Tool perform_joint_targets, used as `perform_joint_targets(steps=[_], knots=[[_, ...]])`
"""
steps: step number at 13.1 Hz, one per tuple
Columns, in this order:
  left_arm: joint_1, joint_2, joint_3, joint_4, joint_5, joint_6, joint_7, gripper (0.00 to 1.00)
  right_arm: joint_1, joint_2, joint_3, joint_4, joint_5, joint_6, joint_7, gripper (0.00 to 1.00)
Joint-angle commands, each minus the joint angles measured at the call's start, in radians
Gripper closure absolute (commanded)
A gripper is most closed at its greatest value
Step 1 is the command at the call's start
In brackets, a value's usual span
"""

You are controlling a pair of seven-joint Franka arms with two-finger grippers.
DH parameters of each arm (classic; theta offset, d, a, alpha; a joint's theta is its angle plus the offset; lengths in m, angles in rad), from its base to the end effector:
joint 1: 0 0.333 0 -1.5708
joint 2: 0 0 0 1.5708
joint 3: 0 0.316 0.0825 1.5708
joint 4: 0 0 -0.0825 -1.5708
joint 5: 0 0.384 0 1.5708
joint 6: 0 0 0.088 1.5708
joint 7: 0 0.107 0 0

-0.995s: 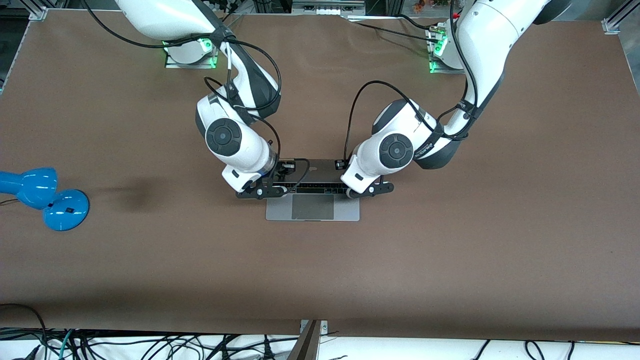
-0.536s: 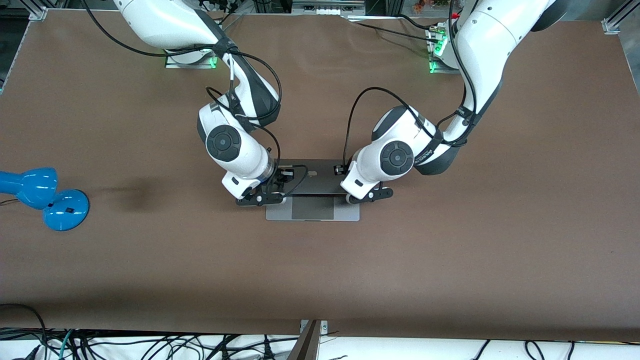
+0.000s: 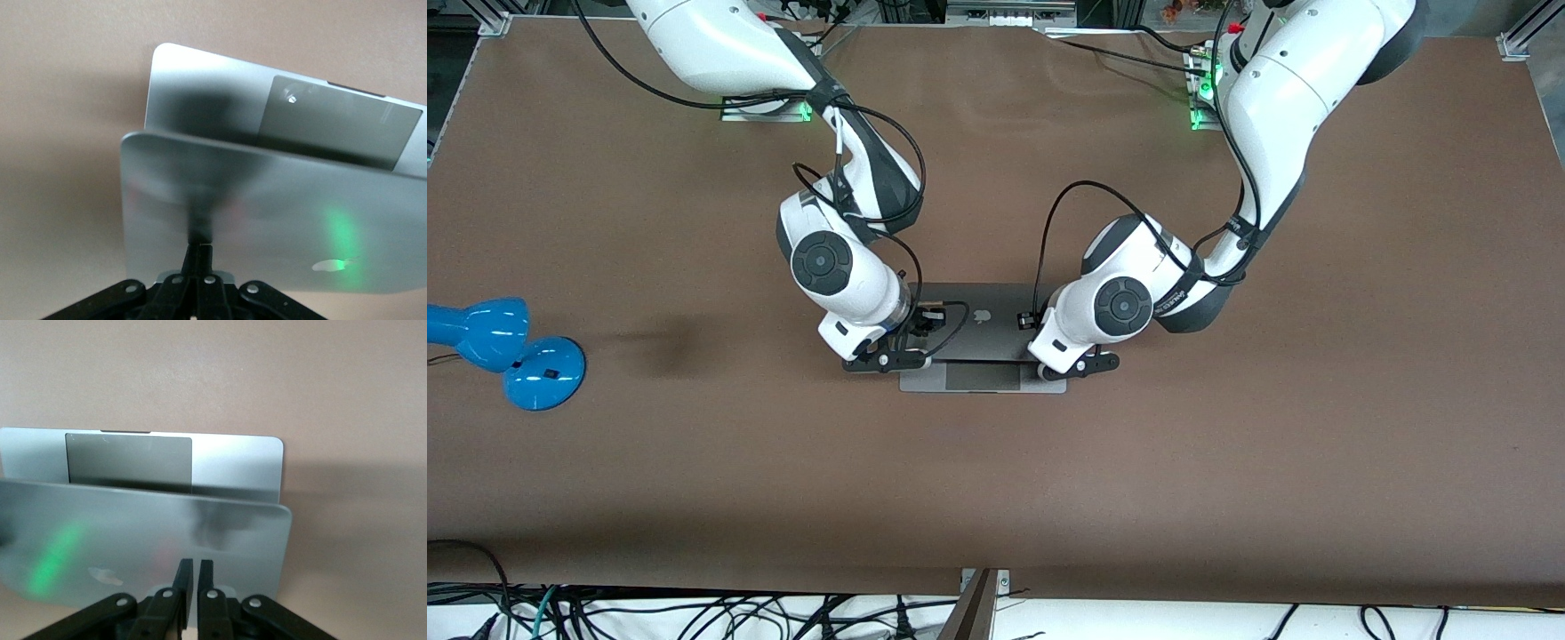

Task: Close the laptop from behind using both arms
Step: 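Press the lid down flat with both grippers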

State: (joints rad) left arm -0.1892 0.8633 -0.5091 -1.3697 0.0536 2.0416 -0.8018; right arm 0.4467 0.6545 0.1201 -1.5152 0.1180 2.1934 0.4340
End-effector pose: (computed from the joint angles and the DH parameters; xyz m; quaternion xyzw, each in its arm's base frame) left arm 0.6024 -0.3994 0.2375 0.9789 0.1050 -0.1484 0.0936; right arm 0.6061 0.3743 0.2834 -0.9961 -0.0197 0.0289 0.0806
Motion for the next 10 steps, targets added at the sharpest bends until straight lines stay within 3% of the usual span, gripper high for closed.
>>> perform_joint_targets(steps=[1, 10], knots=[[-0.015, 0.043, 0.006, 0.058, 0.042, -0.009, 0.003, 1.00, 0.010, 0.020, -0.008, 0.000, -0.011, 0.038, -0.023, 0.90], [-0.033, 0.102, 0.035, 0.118, 0.061, -0.008, 0.023, 1.00, 0.017, 0.071, -0.010, 0.000, -0.014, 0.107, -0.044, 0.90]])
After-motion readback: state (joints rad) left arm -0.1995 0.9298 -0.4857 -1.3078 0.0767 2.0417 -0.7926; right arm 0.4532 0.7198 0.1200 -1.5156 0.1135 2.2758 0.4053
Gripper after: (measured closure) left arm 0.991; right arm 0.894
